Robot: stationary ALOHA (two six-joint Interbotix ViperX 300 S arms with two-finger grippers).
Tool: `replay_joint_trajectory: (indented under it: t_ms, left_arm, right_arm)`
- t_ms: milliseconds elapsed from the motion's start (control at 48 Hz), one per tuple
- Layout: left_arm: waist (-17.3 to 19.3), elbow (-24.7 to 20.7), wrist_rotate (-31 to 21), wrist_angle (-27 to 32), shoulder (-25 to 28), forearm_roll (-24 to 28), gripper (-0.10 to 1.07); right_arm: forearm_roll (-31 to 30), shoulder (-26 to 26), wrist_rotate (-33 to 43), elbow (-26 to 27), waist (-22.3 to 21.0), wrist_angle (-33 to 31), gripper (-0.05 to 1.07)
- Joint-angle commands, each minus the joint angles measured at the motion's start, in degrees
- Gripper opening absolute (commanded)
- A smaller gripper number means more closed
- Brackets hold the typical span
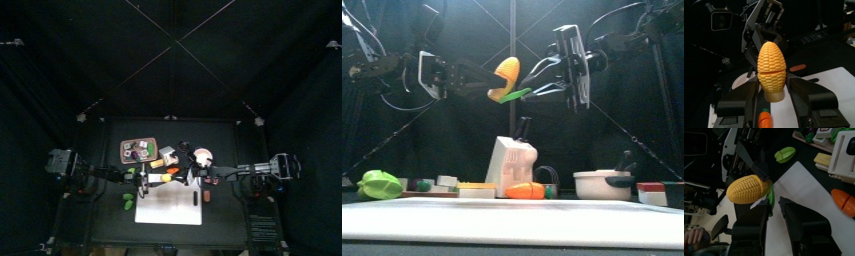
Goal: Remove corn husk
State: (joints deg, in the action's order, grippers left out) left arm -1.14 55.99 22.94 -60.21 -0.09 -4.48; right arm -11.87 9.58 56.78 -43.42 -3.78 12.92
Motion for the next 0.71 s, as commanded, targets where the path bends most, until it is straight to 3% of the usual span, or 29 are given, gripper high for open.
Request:
replay_joint_trajectory:
  t_ms: [0,167,438,688]
  left_arm:
    - [0.2,-1.5,0.1,-0.8,-0.7,-0.2,0.53]
    - [0.1,-1.5,0.1,-0.8,-0.7,-0.2,0.53]
    - [0.2,-1.5,0.1,-1.0,-0.8,-0.2,0.53]
    - [0.1,-1.4,0.1,-1.3,-1.1,0.0,0.53]
  right_arm:
    - [-0.4,0.4,-0.1,1.9,0.4,0.1,0.64]
    - [-0.4,0.0,-0.2,2.6,0.2,-1.8,0.62]
    - [-0.4,-0.2,-0.2,2.4,0.1,-3.3,0.39]
    - [0.0,-0.4,-0.1,0.9,0.0,-5.6,0.3]
